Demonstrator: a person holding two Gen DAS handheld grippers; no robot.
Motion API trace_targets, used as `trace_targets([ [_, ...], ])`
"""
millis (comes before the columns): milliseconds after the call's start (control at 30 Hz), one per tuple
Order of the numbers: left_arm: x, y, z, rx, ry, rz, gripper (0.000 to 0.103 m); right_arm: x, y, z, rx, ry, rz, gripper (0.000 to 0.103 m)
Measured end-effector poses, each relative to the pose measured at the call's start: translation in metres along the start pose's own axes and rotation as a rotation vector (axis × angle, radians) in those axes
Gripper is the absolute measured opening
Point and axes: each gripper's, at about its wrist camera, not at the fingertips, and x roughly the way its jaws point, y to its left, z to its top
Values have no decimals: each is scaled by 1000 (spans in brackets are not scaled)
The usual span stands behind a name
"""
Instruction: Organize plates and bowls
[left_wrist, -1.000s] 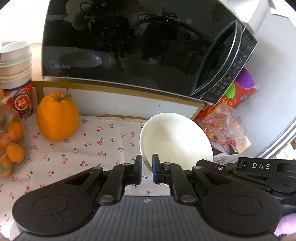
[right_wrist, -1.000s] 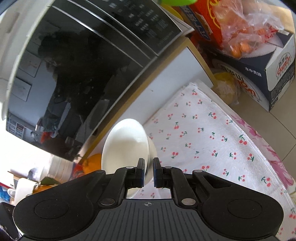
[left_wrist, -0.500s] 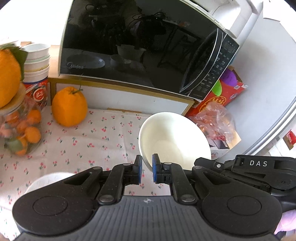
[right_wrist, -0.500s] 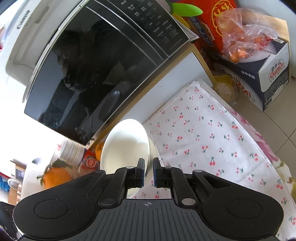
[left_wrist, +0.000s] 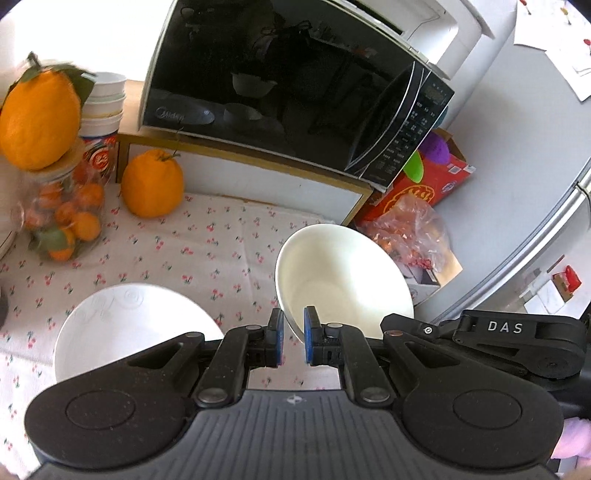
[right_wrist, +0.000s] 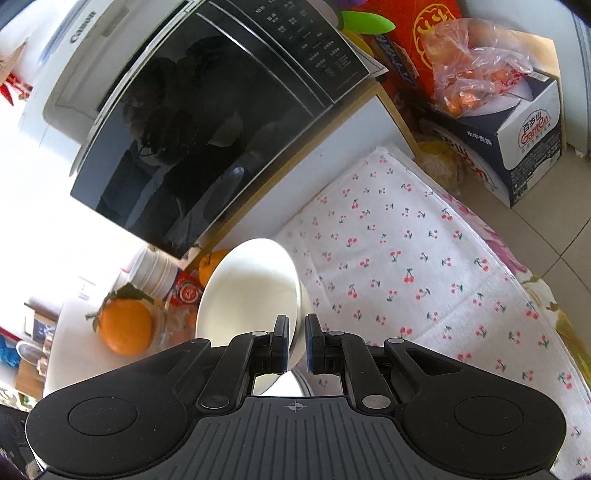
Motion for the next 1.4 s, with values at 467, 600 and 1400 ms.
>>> trace_targets([
  [467, -22, 21, -42, -45, 37, -26, 10, -14, -3, -49, -27, 32, -19, 10],
  [600, -22, 27, -56, -39, 42, -29, 11, -14, -4, -60, -38, 37, -23, 10],
  [1400, 4, 8, -90, -10, 152, -33, 12, -24, -47, -73, -20, 44, -82, 10],
])
